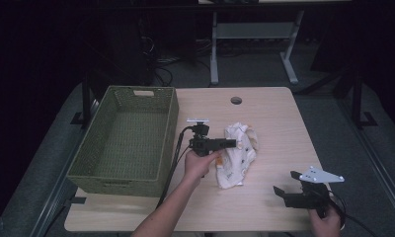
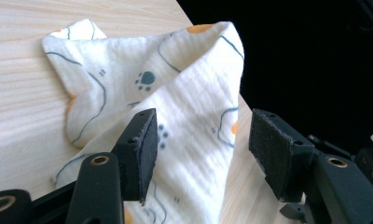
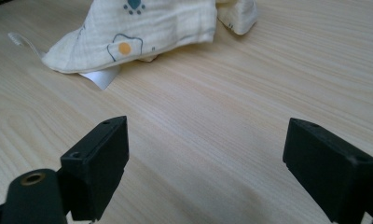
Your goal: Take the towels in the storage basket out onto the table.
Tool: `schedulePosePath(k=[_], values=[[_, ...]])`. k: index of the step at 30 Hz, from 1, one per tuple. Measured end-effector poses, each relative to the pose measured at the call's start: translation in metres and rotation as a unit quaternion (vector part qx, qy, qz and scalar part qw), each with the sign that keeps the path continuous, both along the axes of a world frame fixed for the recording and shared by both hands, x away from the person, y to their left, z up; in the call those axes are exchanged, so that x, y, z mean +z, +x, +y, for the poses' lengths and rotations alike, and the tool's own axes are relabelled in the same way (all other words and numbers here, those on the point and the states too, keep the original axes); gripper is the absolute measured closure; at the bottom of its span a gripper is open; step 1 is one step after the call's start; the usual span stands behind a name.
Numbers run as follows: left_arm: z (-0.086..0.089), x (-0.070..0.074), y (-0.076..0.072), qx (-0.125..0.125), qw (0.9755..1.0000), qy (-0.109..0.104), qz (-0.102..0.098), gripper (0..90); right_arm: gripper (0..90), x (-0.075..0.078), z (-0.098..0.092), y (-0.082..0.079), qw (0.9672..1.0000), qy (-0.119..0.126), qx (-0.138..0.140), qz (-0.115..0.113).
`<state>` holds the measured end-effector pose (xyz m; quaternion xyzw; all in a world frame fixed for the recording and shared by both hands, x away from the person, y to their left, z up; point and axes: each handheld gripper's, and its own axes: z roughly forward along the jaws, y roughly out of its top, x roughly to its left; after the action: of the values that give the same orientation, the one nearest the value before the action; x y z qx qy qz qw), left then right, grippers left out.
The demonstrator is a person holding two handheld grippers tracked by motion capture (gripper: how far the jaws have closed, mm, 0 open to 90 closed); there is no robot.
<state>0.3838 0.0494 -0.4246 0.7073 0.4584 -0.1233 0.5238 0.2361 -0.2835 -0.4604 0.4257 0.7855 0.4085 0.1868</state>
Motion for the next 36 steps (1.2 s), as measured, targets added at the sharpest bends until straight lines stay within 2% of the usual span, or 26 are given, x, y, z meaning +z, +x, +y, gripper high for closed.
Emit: schedulePosePath(k=[5,7,9,12,19,23,29,36], values=[[0.004,-0.001,-0.005,0.003,1.0000,-0.004,0.001,42.0,14.0,0.000,0.000,0.001,1.0000,0.001,0.001,0.002],[0.005,-0.002,-0.008,0.002,1.0000,-0.006,-0.006,42.0,14.0,-0.001,0.000,0.001,1.0000,0.000,0.002,0.003],[0.005,-0.004,-0.010,-0.001,1.0000,-0.002,-0.005,42.0,14.0,-0.001,0.000,0.001,1.0000,0.000,0.002,0.003],[0.005,-0.008,-0.015,-0.004,1.0000,-0.008,-0.003,42.0,14.0,-0.001,-0.001,0.001,1.0000,-0.001,0.001,0.003],[0.008,-0.006,-0.022,-0.003,0.9998,-0.002,-0.017,42.0,14.0,-0.001,-0.001,0.000,1.0000,-0.003,0.000,0.005],[0.012,-0.005,-0.028,0.000,0.9997,-0.011,-0.021,42.0,14.0,-0.001,-0.002,0.001,1.0000,-0.005,0.001,0.005],[0.015,-0.006,-0.038,-0.005,0.9994,0.004,-0.034,41.8,14.0,-0.002,-0.004,0.000,1.0000,-0.003,-0.001,0.007],[0.019,-0.011,-0.049,-0.009,0.9992,0.004,-0.040,41.8,14.0,-0.002,-0.004,0.000,1.0000,-0.004,-0.001,0.008]])
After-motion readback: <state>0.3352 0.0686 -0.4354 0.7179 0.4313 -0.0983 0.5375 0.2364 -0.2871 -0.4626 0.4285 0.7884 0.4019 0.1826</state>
